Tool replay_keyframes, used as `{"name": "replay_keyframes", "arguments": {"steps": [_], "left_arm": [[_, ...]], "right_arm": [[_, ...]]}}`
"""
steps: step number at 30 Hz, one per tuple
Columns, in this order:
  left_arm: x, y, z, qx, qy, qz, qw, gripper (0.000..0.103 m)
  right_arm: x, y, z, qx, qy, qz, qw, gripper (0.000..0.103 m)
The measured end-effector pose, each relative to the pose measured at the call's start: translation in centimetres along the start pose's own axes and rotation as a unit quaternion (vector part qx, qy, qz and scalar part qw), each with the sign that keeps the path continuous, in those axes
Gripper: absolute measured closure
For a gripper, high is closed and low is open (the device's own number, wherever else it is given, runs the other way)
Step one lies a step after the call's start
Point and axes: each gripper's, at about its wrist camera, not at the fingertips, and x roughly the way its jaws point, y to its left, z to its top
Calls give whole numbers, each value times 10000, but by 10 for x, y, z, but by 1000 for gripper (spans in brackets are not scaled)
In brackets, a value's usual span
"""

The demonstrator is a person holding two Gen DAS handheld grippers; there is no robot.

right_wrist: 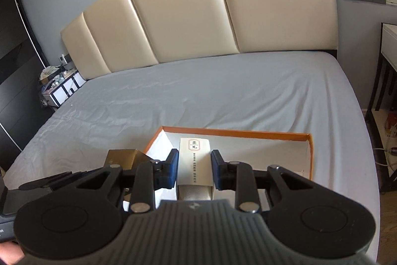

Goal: Organize rigid objects
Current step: 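Carry the gold box and white box into the orange box and release both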

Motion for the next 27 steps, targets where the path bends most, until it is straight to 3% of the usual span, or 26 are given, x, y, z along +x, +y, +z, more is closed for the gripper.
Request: {"name": "replay_keyframes", "arguments": {"steps": [7,14,27], "left_arm": [[45,-9,-18,504,785,310,9952,35],[65,-14,-31,949,1326,512,9853,35],[72,-4,-41,889,1554,884,9799,34]], "right_arm": [[47,-21,-24,338,643,-127,9973,76],[67,-27,-34,407,949,-142,9946,76],[91,-13,-43,382,1295,-85,9908,76]]}}
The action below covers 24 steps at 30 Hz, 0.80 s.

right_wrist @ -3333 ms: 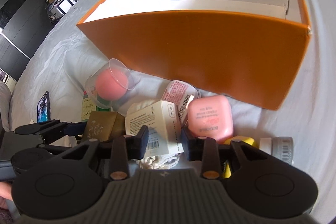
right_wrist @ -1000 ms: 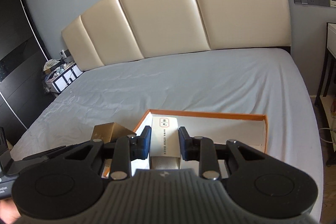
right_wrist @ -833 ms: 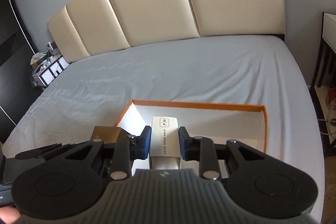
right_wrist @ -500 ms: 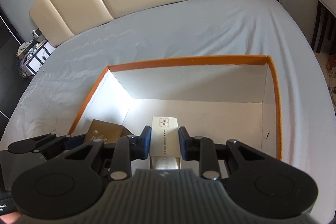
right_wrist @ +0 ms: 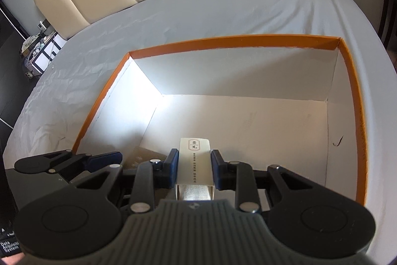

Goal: Organize rigid objects
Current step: 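Carry the gold box and white box into the orange box and release both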

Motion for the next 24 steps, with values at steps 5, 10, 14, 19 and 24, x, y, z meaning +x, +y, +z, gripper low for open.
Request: {"name": "replay_keyframes", "arguments": {"steps": [5,10,14,19,24], "left_arm": [[-8,9,-6,-199,-159,-205,9995,33],[-36,28,-24,-727,-848,-425,9928,28],[-52,51,-41,-1304,-1161,-639,9826,28],[-64,71,-56,-1752,-1428,-821,9707,28],[-70,72,-60,-1826,-1634,-873,9656,26]], "right_arm": [[6,1,0,23,84,-36,10000,76],[17,6,4,73,169,-158,9997,76],[29,16,2,72,305,-110,9994,76],[43,31,1,185,419,78,9989,76],[53,37,2,292,487,67,9984,76]]}}
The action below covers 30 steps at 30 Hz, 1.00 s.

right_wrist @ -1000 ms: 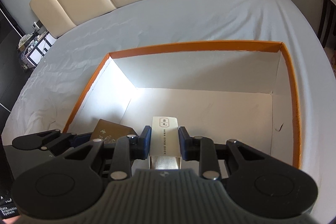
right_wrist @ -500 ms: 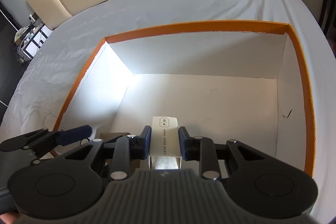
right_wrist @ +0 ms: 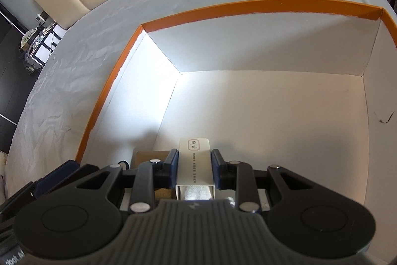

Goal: Organize rigid objects
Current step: 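Carry the gold box and white box into the orange box and release both, then withdraw both tools from the orange box back toward the remaining items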

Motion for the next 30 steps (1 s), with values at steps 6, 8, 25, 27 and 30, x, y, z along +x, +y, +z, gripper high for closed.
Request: {"name": "replay_keyframes", "arguments": {"steps": [6,8,25,27,30], "left_arm": [[-3,3,-2,-83,-39,-55,9999,25],[-4,3,-2,-76,-54,-46,9999,25],[-33,4,-15,-230,83,-5,9997,25],[-37,4,-19,-240,161,-40,9996,26],[-41,6,-28,-277,291,-97,9991,26]], "right_arm": [[1,6,1,-151,102,-401,9990,73],[-1,11,1,-292,74,-652,9974,69],[-64,25,-29,-946,-634,-460,9924,66],[-78,28,-39,-1094,-798,-397,9900,63],[-93,29,-51,-1205,-984,-253,9875,63]]}}
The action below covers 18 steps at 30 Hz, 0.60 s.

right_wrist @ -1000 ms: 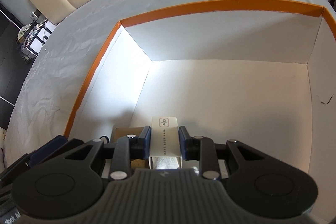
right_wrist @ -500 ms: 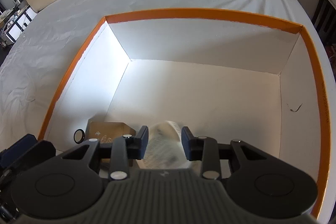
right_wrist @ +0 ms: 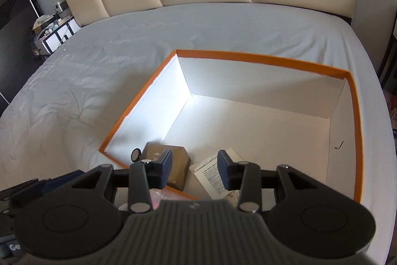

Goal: Organize rigid objects
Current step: 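Withdraw both tools from the orange box back toward the remaining items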

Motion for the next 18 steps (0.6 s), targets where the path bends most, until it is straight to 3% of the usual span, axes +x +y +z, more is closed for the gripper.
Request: {"name": "replay_keyframes", "arguments": {"steps": [8,18], "left_arm": [[0,7,-28,-41,638,-104,9979,26],[0,24,-66,-86,1462,291,9888,26]], "right_arm": [[-34,3,-47,-9,-180,156,9997,62],[-14,-1,-110,414,557,267,9972,61]]}}
